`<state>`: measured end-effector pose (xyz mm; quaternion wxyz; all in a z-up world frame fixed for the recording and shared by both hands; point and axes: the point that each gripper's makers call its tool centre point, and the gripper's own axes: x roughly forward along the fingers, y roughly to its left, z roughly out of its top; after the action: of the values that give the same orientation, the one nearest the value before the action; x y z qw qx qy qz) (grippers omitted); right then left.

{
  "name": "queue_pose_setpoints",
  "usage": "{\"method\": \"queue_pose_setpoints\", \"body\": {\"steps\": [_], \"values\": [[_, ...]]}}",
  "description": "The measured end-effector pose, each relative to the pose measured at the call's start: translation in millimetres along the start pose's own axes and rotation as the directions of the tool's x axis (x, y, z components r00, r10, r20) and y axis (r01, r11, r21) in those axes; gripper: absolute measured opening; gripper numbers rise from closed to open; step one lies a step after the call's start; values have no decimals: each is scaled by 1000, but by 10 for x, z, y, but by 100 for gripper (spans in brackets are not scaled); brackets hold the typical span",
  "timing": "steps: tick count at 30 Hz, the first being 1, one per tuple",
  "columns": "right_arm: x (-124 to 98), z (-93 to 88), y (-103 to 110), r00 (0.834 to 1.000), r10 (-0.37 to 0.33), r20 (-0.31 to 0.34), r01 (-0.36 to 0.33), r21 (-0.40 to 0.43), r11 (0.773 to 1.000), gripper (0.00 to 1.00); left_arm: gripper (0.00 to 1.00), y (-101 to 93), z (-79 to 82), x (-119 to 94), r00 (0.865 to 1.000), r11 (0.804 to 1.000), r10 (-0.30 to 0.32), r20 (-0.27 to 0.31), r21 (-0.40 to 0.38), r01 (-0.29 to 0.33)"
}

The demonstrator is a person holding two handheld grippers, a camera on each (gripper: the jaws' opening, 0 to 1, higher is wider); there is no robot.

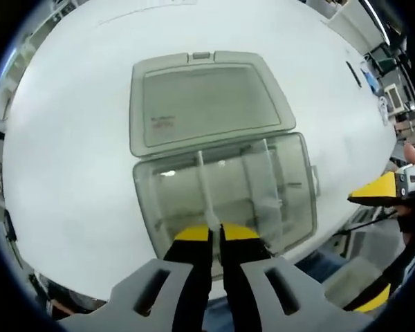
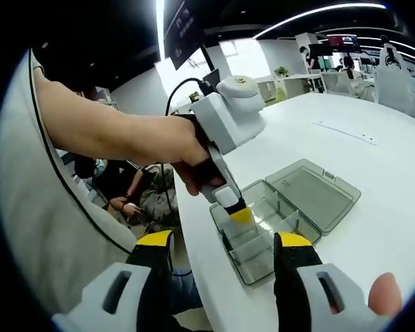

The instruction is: Insert the divider into the dual guide fixture by aligning both edges with the guide slots and pushing it downward to the bottom, including one-sided entry, uneven engagement, binding, and posture correction.

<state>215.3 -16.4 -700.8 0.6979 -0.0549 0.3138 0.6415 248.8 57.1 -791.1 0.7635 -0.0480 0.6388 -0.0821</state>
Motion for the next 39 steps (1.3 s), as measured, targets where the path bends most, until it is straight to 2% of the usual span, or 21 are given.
{"method": "queue_pose_setpoints", "body": {"steps": [1,3,5,11,14,16,19,23,24,26,27,29,30,32,33,34,35,36,37,38,39], "values": [[-1,-6,-5,1000,-1,-2,1,1,1000,56,3,-1,4,-2,1000,1000,-5,10,4,5],[-6,-19,-17,1000,-3,-5,3,5,1000,56,5,10,41,-1,999,998,-12,51,63,9],[-6,-32,-24,1000,-4,-8,4,7,1000,57,6,-2,19,-11,998,999,-23,57,38,21],[13,-89,-44,1000,-8,-29,8,-3,1000,57,12,-4,-12,-29,993,997,-65,102,40,61],[21,-96,-51,999,-9,-30,9,-5,1000,58,14,-34,4,-65,984,995,-100,150,31,96],[26,-108,-53,999,-5,-35,5,-8,1000,59,16,-86,45,-105,969,990,-142,202,37,137],[42,-102,-60,1000,2,-30,-2,-11,1000,59,20,-84,-5,-133,963,986,-166,214,34,163],[62,-102,-82,999,5,-37,-6,-16,1000,60,20,-91,-6,-235,943,981,-192,270,34,190],[65,-103,-84,999,5,-39,-6,-18,1000,60,20,-105,16,-275,931,978,-209,300,39,207],[73,-98,-87,999,8,-40,-10,-28,1000,60,19,-99,-6,-319,919,972,-230,319,40,230],[78,-100,-90,999,9,-42,-10,-28,1000,61,19,-113,24,-335,900,966,-253,354,37,257],[93,-115,-91,999,13,-51,-14,-30,999,61,19,-110,54,-351,876,956,-278,395,25,292],[98,-125,-94,998,13,-58,-14,-31,999,61,19,-92,27,-355,873,950,-288,394,6,311],[101,-124,-98,998,13,-61,-15,-32,999,61,20,-72,34,-384,856,943,-303,419,4,332],[100,-126,-102,998,12,-63,-14,-34,999,61,19,-56,17,-385,857,944,-303,416,9,330],[99,-122,-105,998,11,-63,-14,-35,999,62,20,-53,8,-402,852,942,-310,423,12,336],[98,-109,-105,998,12,-58,-14,-37,999,62,20,-51,27,-424,839,939,-315,443,19,343],[97,-100,-107,998,12,-57,-14,-40,999,62,20,-71,66,-472,813,931,-335,477,35,363],[98,-94,-107,998,13,-57,-15,-41,999,62,19,-74,74,-484,806,930,-339,485,41,366],[99,-91,-108,998,13,-57,-16,-44,999,62,19,-57,55,-485,806,930,-340,484,43,366],[99,-91,-109,998,12,-61,-15,-47,999,62,19,-71,66,-499,795,925,-352,494,56,375]]}}
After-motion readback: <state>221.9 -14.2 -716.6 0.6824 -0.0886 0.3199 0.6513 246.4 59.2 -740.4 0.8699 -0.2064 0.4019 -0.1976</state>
